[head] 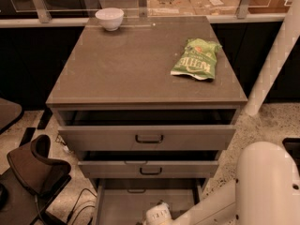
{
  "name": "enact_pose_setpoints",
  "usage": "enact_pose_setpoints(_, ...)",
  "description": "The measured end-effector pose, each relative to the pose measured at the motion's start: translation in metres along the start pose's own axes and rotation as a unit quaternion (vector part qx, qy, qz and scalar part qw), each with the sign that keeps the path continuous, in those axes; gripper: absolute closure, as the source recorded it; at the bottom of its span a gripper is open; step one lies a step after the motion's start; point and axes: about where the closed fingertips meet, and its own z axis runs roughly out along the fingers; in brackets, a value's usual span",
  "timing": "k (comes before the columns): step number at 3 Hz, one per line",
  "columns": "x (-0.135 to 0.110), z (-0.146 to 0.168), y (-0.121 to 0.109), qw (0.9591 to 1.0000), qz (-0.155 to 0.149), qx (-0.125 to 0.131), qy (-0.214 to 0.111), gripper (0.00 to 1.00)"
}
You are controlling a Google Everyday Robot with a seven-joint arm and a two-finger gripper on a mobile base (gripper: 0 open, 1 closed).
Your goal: Pick redbull can from bottom drawer and place on counter
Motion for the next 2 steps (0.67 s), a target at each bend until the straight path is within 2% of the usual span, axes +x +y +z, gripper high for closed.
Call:
enact_pose_setpoints(1, 0.011, -0.035, 0.001, 0.9997, -0.003, 0.018, 0.017, 1.00)
enact_pose_setpoints(2, 0.031, -0.081, 0.010, 0.9988, -0.021, 0.039, 0.022, 1.00)
